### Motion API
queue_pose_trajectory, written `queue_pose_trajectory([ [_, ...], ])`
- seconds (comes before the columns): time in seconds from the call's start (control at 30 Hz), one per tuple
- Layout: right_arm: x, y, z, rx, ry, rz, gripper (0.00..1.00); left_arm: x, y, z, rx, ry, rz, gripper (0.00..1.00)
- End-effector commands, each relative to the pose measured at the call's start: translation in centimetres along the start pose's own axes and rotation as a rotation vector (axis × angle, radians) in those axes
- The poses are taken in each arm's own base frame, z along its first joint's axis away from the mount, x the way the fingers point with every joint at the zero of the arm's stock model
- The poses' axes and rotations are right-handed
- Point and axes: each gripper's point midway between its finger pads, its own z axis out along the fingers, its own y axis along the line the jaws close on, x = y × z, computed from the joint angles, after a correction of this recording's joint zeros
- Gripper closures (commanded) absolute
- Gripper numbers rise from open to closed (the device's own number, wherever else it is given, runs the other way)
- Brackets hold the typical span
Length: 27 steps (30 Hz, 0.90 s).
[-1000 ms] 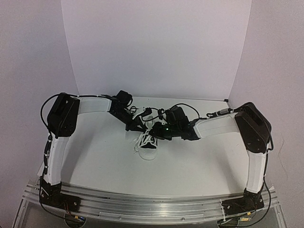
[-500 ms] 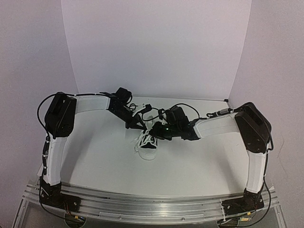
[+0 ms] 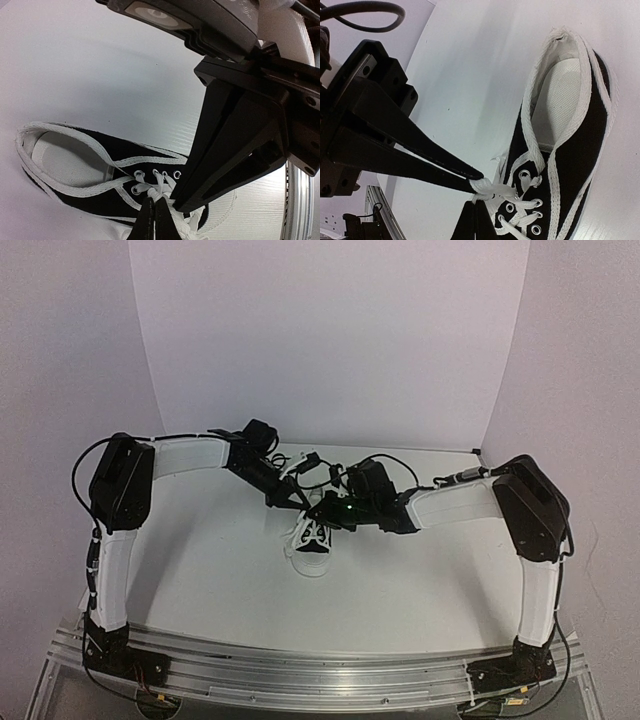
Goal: Tie the shoes
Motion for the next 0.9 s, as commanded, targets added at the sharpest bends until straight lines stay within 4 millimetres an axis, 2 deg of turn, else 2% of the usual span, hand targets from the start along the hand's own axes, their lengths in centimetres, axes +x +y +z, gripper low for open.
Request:
queue_pose_trajectory([
  [0.0, -0.5, -0.4, 1.3, -0.018, -0.014, 0.017, 1.0, -1.9, -2.3, -1.0, 0.056, -0.042, 0.009, 1.0],
  [0.13, -1.3, -1.2, 2.2, -0.01, -0.041, 0.038, 1.0, -1.8, -2.9, -0.7, 0.084, -0.048, -0.014, 1.0],
  [0.43, -2.0, -3.2, 2.7, 0.033, -0.071, 0.046, 1.0, 0.4, -3.5, 0.2, 0.136, -0.006, -0.075, 0.99],
  [0.47, -1.9, -3.6, 2.7, 0.042, -0.071, 0.055, 1.0, 0.5, -3.8, 0.2, 0.153, -0.004, -0.074, 0.95],
  [0.57, -1.4, -4.6, 3.0, 0.06, -0.064, 0.07, 1.0, 0.4, -4.7, -0.1, 0.188, -0.015, -0.042, 0.71],
  [0.67, -0.9, -5.4, 3.3, 0.077, -0.056, 0.081, 1.0, -0.5, -4.4, -0.6, 0.175, -0.033, -0.004, 0.57],
  [0.73, -0.7, -6.0, 3.5, 0.089, -0.053, 0.092, 1.0, -1.4, -4.0, -1.2, 0.164, -0.049, 0.023, 0.52],
  [0.87, -0.3, -7.0, 3.6, 0.109, -0.05, 0.105, 1.0, -2.8, -3.7, -2.9, 0.184, -0.068, 0.081, 0.49],
])
